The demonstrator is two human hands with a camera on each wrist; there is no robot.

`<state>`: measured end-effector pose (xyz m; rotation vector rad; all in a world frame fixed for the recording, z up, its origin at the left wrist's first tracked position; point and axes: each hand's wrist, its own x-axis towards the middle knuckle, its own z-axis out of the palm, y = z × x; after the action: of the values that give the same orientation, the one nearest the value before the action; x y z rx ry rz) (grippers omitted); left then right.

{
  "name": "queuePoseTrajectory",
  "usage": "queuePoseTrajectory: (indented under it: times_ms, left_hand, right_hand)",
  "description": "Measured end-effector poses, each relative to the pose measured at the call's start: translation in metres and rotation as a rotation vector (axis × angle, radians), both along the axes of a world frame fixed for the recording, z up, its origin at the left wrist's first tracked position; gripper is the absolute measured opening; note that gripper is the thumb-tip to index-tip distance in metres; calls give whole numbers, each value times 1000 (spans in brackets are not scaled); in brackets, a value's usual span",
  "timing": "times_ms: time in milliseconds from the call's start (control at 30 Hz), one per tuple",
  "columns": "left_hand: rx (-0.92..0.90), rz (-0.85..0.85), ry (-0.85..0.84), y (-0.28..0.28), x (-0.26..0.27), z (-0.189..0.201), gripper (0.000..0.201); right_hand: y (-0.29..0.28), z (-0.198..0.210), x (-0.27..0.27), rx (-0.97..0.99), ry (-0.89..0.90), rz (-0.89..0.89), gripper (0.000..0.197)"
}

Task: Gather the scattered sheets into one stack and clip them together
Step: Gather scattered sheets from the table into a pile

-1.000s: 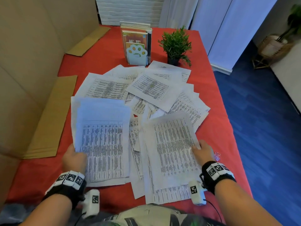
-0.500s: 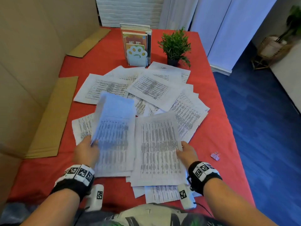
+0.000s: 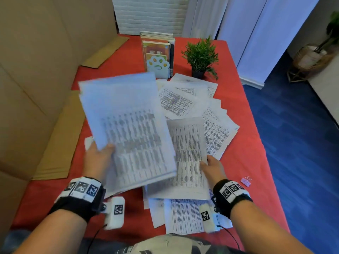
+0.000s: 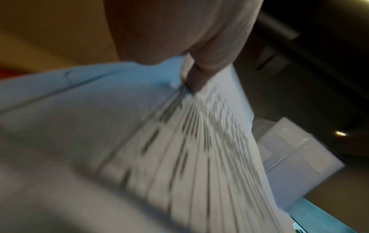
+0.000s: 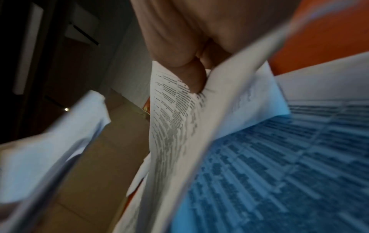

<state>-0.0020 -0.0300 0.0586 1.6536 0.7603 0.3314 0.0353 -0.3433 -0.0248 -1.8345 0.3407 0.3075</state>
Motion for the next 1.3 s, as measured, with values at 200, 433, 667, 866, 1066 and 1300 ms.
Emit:
queuePoseTrajectory:
  times_ms: [200, 433, 667, 866, 1066, 1300]
  left_hand:
    - [-352, -319, 286, -30, -15, -55, 39]
    - [140, -434, 370, -25, -14, -70, 56]
    - [26, -374, 508, -17, -18, -81, 15]
    - [-114, -487, 497, -44, -19, -81, 10]
    - [-41, -524, 475, -53, -24, -90, 19]
    - [55, -488, 465, -39, -23, -91, 43]
  right_hand:
    - [24, 3, -4, 260, 133, 36, 23]
    - [12, -2, 18, 14, 101, 11, 16]
    - [-26, -32, 20, -571, 221, 10, 34]
    - [-11, -40, 4, -480, 108, 163, 35]
    - [-10, -30, 2, -482, 25, 458, 44]
    - [-8, -29, 9, -533, 22, 544, 51]
